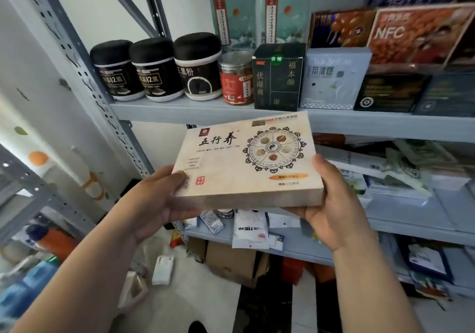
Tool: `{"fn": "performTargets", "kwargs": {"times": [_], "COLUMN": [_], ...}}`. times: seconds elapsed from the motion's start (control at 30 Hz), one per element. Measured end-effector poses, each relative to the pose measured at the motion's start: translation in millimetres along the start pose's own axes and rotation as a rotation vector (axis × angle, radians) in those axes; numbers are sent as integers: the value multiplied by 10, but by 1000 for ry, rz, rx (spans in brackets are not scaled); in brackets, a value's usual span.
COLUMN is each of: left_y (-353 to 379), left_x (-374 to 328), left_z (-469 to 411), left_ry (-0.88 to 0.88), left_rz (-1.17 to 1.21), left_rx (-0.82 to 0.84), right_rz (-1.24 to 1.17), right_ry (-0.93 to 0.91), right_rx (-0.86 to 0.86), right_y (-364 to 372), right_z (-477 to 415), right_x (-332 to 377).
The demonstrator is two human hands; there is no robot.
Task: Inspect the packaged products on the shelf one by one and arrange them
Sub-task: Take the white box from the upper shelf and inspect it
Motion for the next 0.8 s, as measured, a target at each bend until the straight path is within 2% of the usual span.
{"fn": "performTargets", "kwargs": {"times": [0.13,0.2,0.33,0.47,0.57,0.67,0.8], "left_y": [61,107,323,530,634,686,651], "left_x": [133,203,362,533,608,605,484], "left_z": [-66,-88,-40,99,213,309,380], "left_ry": [58,86,-17,-124,-112,-109,-196], "left_rz": [30,51,107,272,305,258,190], "left_rx": [-24,-30,-4,45,167,291,313], "right_rz": [26,37,-29,215,323,202,92], "right_ry": [-134,-145,-56,9,158,288,382], "right_rx": [102,152,258,152,176,229,249], "right_y": [131,199,338,326,273,181,111], "right_z": [95,122,152,21,-27,-48,-60], "right_x": [14,-54,-259,-562,-827,-990,-984]}}
Point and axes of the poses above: each hand's wrist, its own z-axis away from the middle knuckle, its own y-axis out of the palm, x = y × z, the point moved 4 cm from there along -z, towards the middle knuckle, and after that the axes turned 6 degrees about y, right-handed, at the moved point
